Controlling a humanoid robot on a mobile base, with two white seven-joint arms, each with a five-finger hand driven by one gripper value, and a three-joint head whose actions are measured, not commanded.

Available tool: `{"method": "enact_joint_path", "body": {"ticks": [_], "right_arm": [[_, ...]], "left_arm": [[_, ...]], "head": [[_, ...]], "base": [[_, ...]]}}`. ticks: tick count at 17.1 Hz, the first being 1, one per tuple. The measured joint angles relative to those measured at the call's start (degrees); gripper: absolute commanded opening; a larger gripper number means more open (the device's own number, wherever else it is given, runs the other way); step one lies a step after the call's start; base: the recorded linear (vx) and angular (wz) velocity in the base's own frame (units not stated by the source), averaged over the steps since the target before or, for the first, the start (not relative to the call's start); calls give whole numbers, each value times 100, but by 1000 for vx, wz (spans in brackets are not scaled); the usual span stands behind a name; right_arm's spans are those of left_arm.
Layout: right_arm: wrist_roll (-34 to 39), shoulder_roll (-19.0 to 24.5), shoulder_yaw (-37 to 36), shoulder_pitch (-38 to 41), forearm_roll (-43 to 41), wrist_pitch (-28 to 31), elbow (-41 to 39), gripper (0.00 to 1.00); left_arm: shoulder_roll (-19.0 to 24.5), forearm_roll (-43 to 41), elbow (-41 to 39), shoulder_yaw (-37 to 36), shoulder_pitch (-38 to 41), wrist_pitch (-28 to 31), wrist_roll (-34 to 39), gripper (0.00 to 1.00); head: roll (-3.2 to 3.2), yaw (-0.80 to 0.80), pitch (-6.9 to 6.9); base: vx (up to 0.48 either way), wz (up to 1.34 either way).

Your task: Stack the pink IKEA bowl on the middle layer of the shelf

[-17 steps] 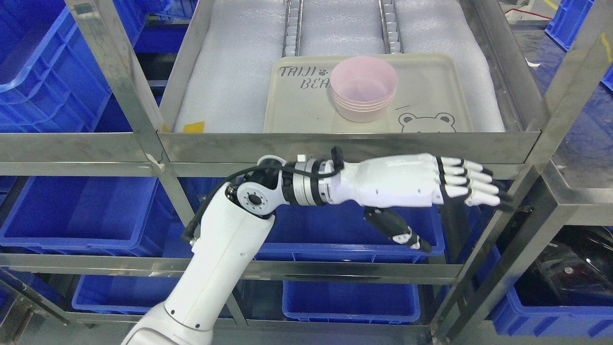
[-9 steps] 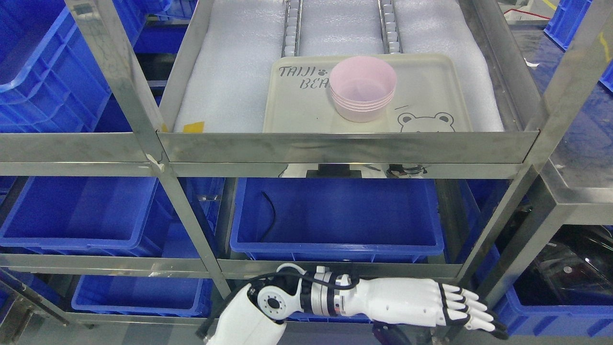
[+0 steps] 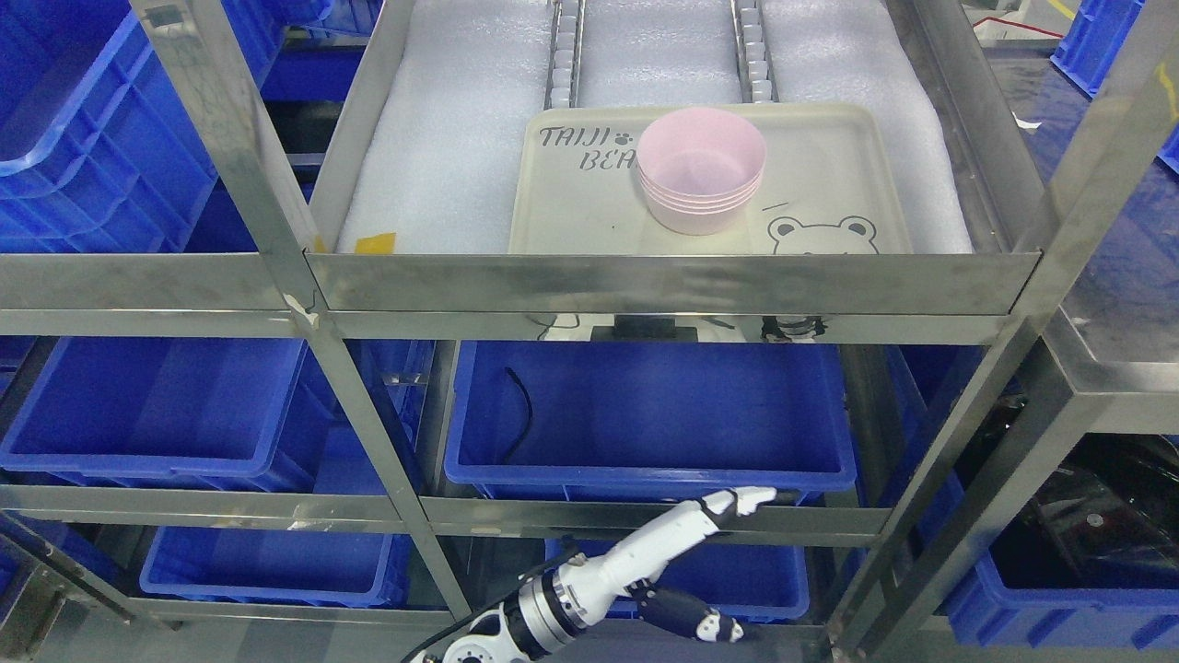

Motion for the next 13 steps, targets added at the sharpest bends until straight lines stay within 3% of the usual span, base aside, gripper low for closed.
{"method": "enact_joint_path", "body": {"ticks": [5, 8, 13], "right_arm": [[0, 0, 0, 0, 0, 0, 0, 100], [0, 0, 0, 0, 0, 0, 0, 100], [0, 0, 0, 0, 0, 0, 0, 100]], "left_arm": [[-3, 276, 307, 540, 119, 813, 2311, 100], [-4, 539, 312, 708, 126, 1376, 2606, 100], [-5, 776, 266, 867, 133, 1641, 2695, 100]], "head": [[0, 0, 0], [0, 0, 0], [0, 0, 0]], "base": [[0, 3], [0, 0], [0, 0]]}}
